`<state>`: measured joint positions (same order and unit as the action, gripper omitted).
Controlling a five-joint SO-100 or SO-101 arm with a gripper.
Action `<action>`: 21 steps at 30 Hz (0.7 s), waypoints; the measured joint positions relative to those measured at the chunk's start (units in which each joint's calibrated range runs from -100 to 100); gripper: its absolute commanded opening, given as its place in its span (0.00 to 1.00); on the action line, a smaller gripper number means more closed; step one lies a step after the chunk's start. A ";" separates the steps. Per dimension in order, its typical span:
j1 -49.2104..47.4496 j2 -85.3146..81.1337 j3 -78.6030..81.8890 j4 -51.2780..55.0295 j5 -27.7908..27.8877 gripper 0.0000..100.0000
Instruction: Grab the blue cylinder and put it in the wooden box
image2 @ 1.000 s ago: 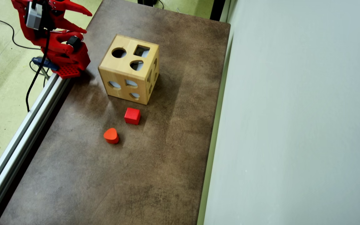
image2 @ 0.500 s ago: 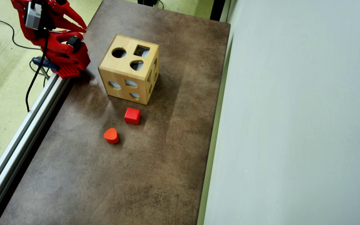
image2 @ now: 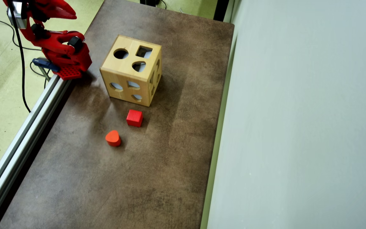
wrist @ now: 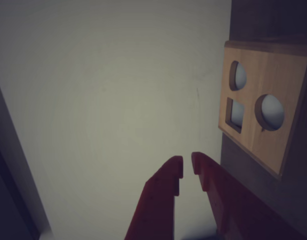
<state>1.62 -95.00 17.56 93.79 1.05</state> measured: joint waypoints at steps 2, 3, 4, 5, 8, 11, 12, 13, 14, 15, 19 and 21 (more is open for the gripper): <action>0.00 0.00 0.00 0.16 0.00 0.05; 0.00 0.00 0.00 0.16 0.00 0.05; 0.00 0.00 0.00 0.16 0.00 0.05; 0.00 0.00 0.00 0.16 0.00 0.05; 0.00 0.00 0.00 0.16 0.00 0.05; 0.00 0.00 0.00 0.16 -0.44 0.05; 0.00 0.00 0.00 0.16 -0.49 0.05; 0.00 0.00 0.00 0.16 -0.49 0.05; 0.00 0.00 0.00 0.16 -0.49 0.05; 0.00 0.00 0.00 0.16 -0.49 0.05; 0.00 0.00 0.00 0.16 -0.49 0.04; 0.00 0.00 0.00 0.16 -0.49 0.04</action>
<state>1.62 -95.00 17.56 93.95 0.56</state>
